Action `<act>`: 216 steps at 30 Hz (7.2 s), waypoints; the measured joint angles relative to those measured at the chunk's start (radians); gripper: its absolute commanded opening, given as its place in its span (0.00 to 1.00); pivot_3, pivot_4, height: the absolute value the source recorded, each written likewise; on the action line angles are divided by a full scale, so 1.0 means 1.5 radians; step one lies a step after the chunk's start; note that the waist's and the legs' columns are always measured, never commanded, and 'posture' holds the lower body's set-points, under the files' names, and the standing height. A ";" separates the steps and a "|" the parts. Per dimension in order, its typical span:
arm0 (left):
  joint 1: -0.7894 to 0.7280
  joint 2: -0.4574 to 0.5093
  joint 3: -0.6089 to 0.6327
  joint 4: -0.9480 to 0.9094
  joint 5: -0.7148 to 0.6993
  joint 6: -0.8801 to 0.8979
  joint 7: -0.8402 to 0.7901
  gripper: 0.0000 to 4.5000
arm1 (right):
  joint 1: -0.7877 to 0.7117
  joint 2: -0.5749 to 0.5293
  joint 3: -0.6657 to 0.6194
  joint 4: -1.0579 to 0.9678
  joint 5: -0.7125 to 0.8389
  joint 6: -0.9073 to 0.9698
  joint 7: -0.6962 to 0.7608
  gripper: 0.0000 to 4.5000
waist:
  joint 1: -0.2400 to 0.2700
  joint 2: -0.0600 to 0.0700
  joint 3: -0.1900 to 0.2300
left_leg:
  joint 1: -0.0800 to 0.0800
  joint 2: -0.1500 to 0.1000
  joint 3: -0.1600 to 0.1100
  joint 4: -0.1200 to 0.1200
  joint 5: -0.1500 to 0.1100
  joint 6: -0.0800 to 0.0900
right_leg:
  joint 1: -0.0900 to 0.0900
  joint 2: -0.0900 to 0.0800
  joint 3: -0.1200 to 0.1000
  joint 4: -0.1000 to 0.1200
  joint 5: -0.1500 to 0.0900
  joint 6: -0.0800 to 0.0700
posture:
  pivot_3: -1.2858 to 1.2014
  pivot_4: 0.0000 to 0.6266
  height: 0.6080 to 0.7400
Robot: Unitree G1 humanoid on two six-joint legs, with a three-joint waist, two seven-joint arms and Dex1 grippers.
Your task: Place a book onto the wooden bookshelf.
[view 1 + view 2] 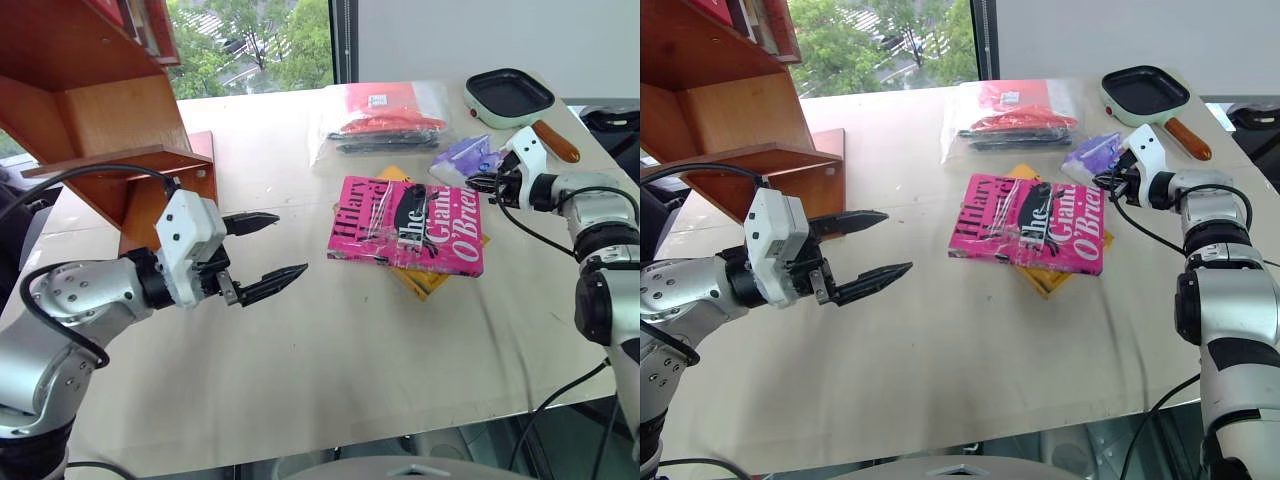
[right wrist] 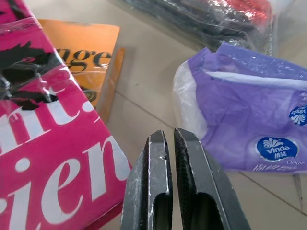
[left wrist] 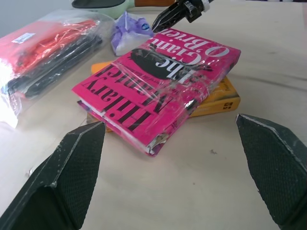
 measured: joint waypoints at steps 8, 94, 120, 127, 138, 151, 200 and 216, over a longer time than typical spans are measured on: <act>-0.009 -0.002 -0.017 0.013 0.010 -0.003 -0.011 1.00 | 0.063 -0.016 0.006 -0.069 0.011 0.048 0.096 0.02 | 0.000 0.000 0.000 | 0.000 0.000 0.000 0.000 0.000 0.000 | 0.000 0.000 0.000 0.001 0.000 0.000 | 0.52 0.24 1.00; -0.138 -0.599 -0.044 0.328 -0.400 0.372 0.482 1.00 | 1.114 -0.058 -0.441 -1.352 0.603 0.424 -0.162 0.98 | 0.055 -0.007 -0.012 | 0.003 0.000 -0.005 0.006 -0.004 0.000 | 0.010 -0.004 -0.006 -0.001 -0.001 0.002 | 0.52 0.24 1.00; -0.230 -0.655 -0.109 0.559 -0.353 0.371 0.497 0.49 | 1.219 -0.026 -0.467 -1.373 0.598 0.346 -0.120 1.00 | 0.061 -0.007 -0.012 | 0.003 0.000 -0.005 0.006 -0.004 0.000 | 0.010 -0.005 -0.007 -0.001 -0.004 0.002 | 0.52 0.24 1.00; -0.228 -0.660 -0.084 0.559 -0.358 0.376 0.487 0.10 | 1.228 -0.022 -0.479 -1.384 0.610 0.325 -0.117 1.00 | 0.058 -0.007 -0.012 | 0.003 0.000 -0.005 0.006 -0.004 0.000 | 0.010 -0.005 -0.007 -0.001 -0.004 0.002 | 0.52 0.24 1.00; -0.109 -0.530 0.021 0.356 -0.462 0.344 0.423 0.10 | 1.157 -0.078 -0.461 -1.348 0.633 0.328 -0.103 1.00 | 0.046 -0.009 -0.009 | 0.002 0.001 -0.006 0.004 -0.004 0.000 | 0.008 -0.004 -0.007 -0.002 -0.004 0.001 | 0.52 0.24 1.00; -0.238 -0.261 -0.151 0.193 -0.034 0.038 0.191 0.10 | 1.001 -0.121 -0.345 -1.253 0.609 0.327 -0.077 1.00 | 0.071 -0.009 -0.007 | 0.000 0.000 -0.003 0.004 -0.003 -0.003 | 0.009 -0.005 -0.008 -0.006 -0.002 -0.001 | 0.52 0.24 1.00; -0.174 0.176 -0.102 0.042 0.964 0.017 -0.126 0.10 | 0.349 0.051 -0.104 -0.787 0.597 0.329 0.067 1.00 | 0.017 -0.008 0.003 | -0.002 0.003 0.000 0.002 -0.002 -0.001 | 0.000 0.001 -0.005 0.001 0.001 0.000 | 0.52 0.24 1.00; -0.248 0.275 -0.134 0.187 0.883 -0.053 -0.170 0.10 | 0.235 0.117 -0.047 -0.692 0.519 0.315 0.063 1.00 | 0.004 -0.007 0.003 | -0.003 0.004 0.000 0.002 -0.001 -0.002 | -0.002 0.001 -0.005 0.001 0.001 -0.002 | 0.52 0.24 1.00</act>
